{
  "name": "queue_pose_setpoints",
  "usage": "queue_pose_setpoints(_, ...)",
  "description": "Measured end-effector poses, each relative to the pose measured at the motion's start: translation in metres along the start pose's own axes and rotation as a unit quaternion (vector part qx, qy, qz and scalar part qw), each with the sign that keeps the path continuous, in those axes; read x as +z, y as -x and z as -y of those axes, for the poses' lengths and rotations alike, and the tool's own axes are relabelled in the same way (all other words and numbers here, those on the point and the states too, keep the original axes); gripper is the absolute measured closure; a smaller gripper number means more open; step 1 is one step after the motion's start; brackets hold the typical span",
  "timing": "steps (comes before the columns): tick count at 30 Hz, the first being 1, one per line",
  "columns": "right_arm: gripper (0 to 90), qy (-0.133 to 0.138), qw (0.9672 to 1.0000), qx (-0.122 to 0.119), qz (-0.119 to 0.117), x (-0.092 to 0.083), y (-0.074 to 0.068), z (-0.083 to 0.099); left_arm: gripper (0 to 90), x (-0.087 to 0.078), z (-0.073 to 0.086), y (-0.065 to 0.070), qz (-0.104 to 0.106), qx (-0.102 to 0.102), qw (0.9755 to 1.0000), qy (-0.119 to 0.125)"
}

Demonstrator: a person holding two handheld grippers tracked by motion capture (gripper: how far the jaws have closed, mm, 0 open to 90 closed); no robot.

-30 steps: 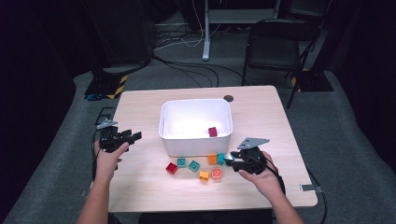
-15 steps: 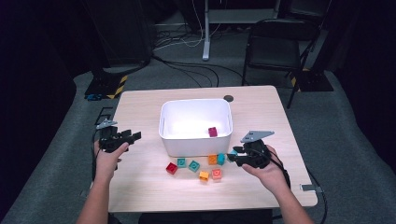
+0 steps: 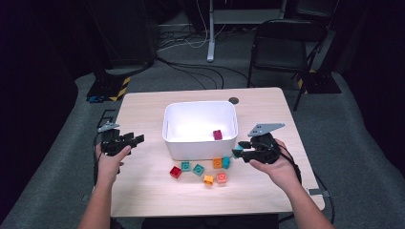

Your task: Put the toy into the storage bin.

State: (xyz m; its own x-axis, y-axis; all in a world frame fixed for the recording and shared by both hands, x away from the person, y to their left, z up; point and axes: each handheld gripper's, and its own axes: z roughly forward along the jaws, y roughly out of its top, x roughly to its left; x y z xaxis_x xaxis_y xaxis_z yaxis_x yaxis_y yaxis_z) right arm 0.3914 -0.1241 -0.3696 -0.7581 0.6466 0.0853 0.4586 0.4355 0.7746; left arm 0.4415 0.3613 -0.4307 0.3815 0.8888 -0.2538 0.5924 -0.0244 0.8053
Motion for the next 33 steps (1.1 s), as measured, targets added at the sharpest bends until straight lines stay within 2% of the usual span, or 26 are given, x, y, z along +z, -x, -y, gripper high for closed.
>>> queue_pose_setpoints(17, 58.5, 0.020, 0.9997, -0.010, 0.005, -0.018, 0.004, -0.027, 41.4, 0.000, 0.000, -0.001, -0.001, 0.001, 1.0000, 0.002)
queue_pose_setpoints(33, 58.6, 0.031, 0.9991, -0.027, -0.008, -0.013, -0.001, -0.056, 41.4, -0.001, 0.000, -0.001, 0.001, 0.000, 1.0000, 0.000)
